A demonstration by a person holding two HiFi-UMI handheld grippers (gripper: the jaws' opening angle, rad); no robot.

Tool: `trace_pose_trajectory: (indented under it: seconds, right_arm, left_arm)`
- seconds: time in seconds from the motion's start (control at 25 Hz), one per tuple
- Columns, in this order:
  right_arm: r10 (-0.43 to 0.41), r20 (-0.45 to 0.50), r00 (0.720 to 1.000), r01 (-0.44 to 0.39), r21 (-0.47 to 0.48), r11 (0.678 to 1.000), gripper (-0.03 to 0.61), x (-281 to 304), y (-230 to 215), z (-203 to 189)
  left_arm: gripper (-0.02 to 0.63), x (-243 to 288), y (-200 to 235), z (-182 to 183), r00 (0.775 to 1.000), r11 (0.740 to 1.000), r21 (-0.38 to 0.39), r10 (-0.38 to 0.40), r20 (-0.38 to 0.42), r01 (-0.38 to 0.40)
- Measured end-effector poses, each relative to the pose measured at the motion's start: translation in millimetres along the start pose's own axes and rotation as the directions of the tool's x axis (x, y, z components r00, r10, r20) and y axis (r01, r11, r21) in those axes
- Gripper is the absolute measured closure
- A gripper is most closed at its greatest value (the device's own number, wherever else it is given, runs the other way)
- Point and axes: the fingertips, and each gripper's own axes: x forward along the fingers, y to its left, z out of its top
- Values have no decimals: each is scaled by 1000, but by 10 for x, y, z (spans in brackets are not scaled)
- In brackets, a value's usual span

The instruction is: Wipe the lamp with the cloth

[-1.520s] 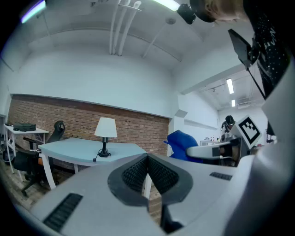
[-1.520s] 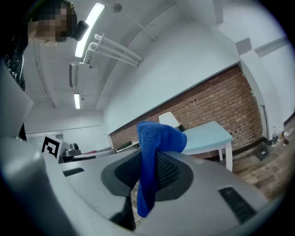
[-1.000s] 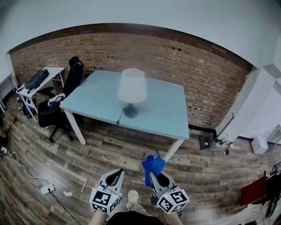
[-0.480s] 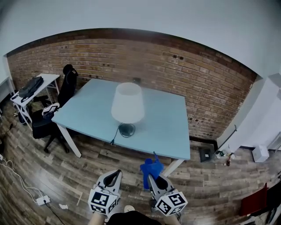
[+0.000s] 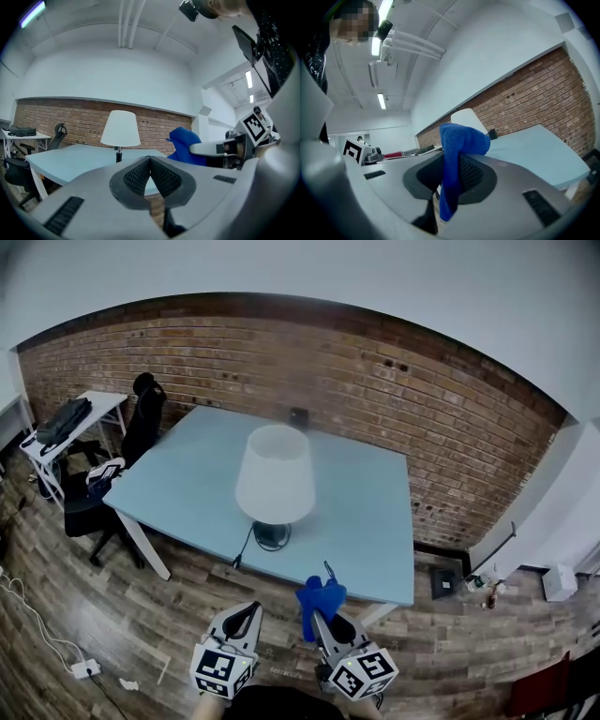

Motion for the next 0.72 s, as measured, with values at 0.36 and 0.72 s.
trace_pose_trajectory:
  seconds: [0.36, 0.72]
  right_arm:
    - [27, 5, 1000, -27, -1, 1000, 515, 279, -98, 37]
    - [26, 60, 998, -25, -13, 1000, 514, 754, -431, 491]
  left_arm:
    - [606, 294, 220, 5, 1000, 1000, 7, 8, -18, -8]
    - [605, 795, 747, 310, 999, 999, 30, 45, 22, -45]
